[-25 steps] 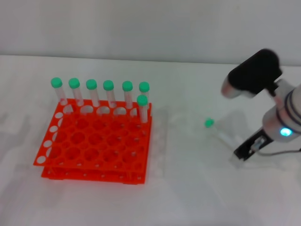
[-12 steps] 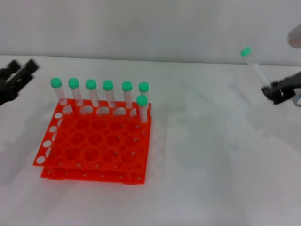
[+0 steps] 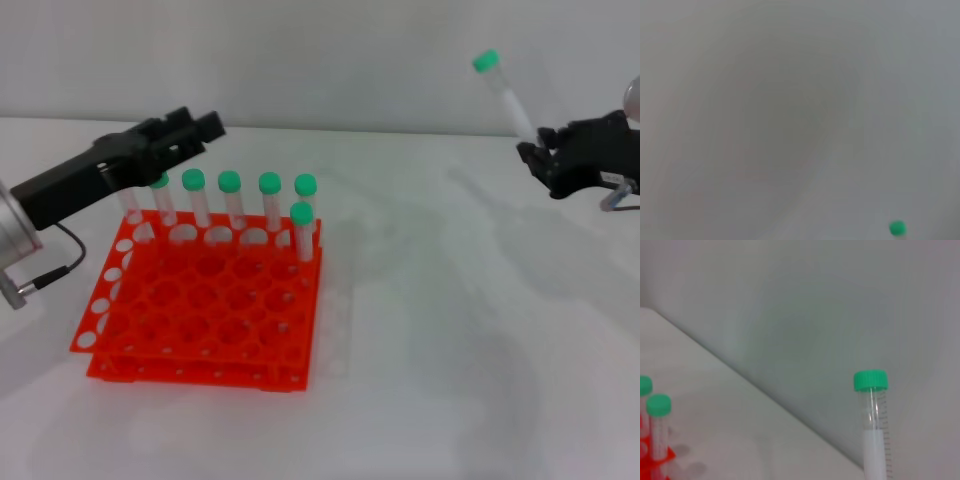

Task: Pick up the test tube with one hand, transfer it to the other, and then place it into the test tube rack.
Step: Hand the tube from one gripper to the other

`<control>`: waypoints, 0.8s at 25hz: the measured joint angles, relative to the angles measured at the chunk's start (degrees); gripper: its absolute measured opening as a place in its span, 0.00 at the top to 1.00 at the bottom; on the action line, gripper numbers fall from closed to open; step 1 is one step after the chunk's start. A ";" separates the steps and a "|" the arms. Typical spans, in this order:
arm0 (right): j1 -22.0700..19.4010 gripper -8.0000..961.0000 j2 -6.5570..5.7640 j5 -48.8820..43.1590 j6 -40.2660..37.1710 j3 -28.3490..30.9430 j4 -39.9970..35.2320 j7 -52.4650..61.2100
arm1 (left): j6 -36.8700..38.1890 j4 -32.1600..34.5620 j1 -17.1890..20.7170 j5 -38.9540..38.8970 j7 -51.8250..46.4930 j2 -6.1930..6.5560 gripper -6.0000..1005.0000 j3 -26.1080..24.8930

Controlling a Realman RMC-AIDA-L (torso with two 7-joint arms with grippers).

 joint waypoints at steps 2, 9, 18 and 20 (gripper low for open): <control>-0.19 0.79 0.00 1.03 -2.96 -1.71 0.54 -1.95 | -1.14 0.41 -0.46 1.32 -0.65 -0.04 0.36 0.05; -0.25 0.80 0.00 1.43 -10.63 -8.72 0.68 -4.83 | -3.95 1.63 -0.68 2.88 -1.49 -0.18 0.36 0.71; -0.06 0.80 0.00 1.50 -10.92 -14.58 0.12 -6.11 | -3.72 3.62 -1.28 2.69 -0.10 -1.39 0.36 2.26; -0.03 0.80 -0.01 1.51 -10.93 -15.71 -0.34 -6.11 | -3.52 3.76 -1.82 3.08 -0.09 -1.47 0.36 2.26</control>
